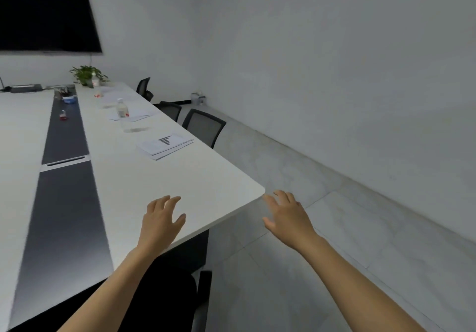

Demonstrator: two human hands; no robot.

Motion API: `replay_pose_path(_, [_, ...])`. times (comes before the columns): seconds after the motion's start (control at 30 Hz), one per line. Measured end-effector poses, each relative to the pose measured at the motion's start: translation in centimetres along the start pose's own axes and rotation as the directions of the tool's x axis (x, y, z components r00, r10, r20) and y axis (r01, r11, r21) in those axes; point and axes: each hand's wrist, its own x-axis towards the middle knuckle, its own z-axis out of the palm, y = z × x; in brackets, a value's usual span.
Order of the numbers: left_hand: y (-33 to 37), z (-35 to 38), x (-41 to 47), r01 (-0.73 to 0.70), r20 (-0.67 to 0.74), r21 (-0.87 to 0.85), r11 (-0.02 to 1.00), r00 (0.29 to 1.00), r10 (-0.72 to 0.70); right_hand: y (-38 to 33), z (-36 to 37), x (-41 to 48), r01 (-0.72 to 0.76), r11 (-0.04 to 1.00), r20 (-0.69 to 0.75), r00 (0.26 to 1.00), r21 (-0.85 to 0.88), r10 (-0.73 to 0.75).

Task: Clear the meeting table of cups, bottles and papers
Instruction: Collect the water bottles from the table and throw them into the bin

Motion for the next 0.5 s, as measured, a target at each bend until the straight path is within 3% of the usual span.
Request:
replay_pose_path(0.03, [0.2,0.9,1.9,-0.006,-0.002,0.025,1.0,1.0,0.006,1.3,0.5,1.6,0.089,0.989,-0.016,0.996,-0.122,-0.092])
replay_pose_path(0.13, [1.4,3.8,8.0,-0.034,0.026,0.106,0.994,0.999,0.032,5.9,2.2,6.8,0.16,0.926,-0.02,0.984,-0.342,-0.177])
replay_pose_path(0.5, [9.1,14.2,25.4,-0.08,0.105,0.134,0.988,0.992,0.066,21.7,6.9,21.9,0.03,0.945,-0.024,0.999,-0.326,-0.039])
